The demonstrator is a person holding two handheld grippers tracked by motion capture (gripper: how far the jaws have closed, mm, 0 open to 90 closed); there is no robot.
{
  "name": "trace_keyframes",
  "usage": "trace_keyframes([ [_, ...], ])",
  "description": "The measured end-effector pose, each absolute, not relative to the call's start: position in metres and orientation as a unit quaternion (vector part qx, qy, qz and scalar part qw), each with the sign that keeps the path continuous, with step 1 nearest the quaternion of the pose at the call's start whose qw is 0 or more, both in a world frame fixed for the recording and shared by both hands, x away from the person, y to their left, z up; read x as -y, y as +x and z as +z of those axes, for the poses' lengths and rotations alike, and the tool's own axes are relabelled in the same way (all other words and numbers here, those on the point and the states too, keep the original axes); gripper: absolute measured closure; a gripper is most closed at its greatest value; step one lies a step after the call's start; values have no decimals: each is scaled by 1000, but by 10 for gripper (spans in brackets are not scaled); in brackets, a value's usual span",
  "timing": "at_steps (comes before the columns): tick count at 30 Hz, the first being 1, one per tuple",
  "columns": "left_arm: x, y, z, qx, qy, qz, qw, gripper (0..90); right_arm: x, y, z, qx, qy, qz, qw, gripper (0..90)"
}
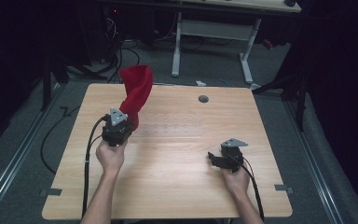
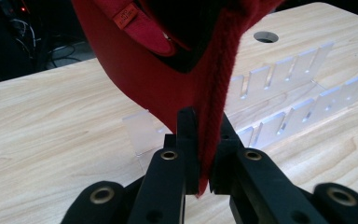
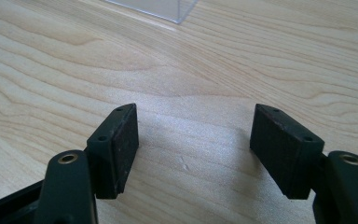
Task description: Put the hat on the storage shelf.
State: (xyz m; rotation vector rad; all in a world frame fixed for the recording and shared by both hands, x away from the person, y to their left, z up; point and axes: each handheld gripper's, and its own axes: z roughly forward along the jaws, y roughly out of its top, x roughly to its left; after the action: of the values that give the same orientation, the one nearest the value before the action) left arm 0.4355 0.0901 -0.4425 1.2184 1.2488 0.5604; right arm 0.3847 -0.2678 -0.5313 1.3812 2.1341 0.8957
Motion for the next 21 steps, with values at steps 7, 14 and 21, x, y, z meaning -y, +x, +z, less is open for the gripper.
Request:
trace_keyframes([
  [7,-92,436,-442,-548,521,239,609,855,268,385,-531,-772,499,324,221,326],
  [14,-95,439,-451,-545,534,236,602,855,268,385,-531,-772,500,324,221,326],
  [21,-97,446,-465,-557,517,224,610,855,267,385,-531,-774,496,325,220,326],
])
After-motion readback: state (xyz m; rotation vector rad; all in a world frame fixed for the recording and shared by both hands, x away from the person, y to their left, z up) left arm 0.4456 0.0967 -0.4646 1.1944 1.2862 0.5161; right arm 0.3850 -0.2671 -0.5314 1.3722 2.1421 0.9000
